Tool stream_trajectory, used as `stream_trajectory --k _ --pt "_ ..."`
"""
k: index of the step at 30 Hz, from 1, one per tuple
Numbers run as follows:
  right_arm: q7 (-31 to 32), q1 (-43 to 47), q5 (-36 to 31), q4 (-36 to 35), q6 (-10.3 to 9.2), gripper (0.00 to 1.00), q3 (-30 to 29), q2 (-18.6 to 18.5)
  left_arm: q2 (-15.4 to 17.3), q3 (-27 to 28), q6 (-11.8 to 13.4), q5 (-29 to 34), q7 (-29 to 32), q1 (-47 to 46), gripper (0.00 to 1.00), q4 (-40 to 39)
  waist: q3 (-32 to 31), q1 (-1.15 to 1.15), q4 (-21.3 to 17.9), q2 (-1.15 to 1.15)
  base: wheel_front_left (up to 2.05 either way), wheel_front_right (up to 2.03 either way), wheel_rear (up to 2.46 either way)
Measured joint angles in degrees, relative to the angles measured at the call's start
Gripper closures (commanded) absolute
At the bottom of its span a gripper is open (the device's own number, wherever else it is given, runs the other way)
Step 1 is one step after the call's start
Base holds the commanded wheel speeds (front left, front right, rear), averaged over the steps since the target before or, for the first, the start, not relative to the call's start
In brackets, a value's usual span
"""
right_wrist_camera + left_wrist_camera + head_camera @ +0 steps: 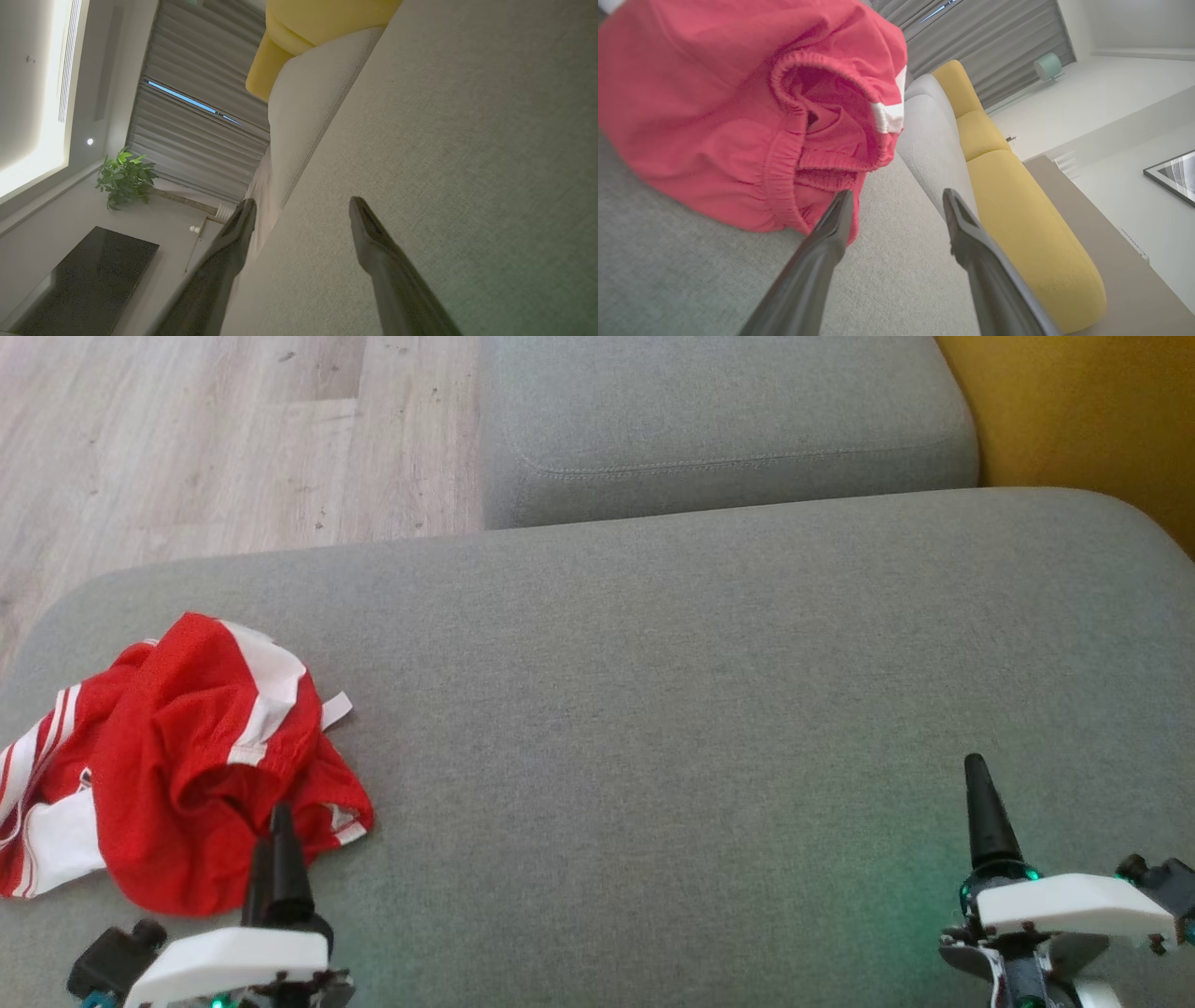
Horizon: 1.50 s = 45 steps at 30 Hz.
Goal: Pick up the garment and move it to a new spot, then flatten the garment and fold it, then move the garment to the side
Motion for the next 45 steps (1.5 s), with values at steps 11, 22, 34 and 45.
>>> stream_trajectory --k 11,22,34,45 --pt "-1.49 0.14 -8.44 -0.71 0.00 0.00 1.66 -0.03 0.01 -1.33 -0.05 6.65 -1.33 0.21 0.00 -0.63 -0.63 0.00 0.29 0.00 0.00 0.00 0.00" --pt "-3.38 0.14 -18.07 -1.75 0.00 0.00 3.26 -0.07 0.05 -2.18 -0.03 16.04 -3.33 0.87 0.00 -1.14 -1.55 0.00 0.36 0.00 0.00 0.00 0.00" --pt "-5.25 0.13 -28.00 -3.22 0.00 0.00 4.95 -0.07 0.91 -5.06 0.43 25.61 -5.30 0.87 0.00 -2.68 -1.41 0.00 0.65 0.00 0.00 0.00 0.00" --pt "-7.23 1.63 -36.19 -3.33 0.00 0.00 5.15 -0.07 1.41 -6.23 0.99 33.70 -7.34 1.21 0.00 -2.67 -2.84 0.00 0.56 0.00 0.00 0.00 0.00"
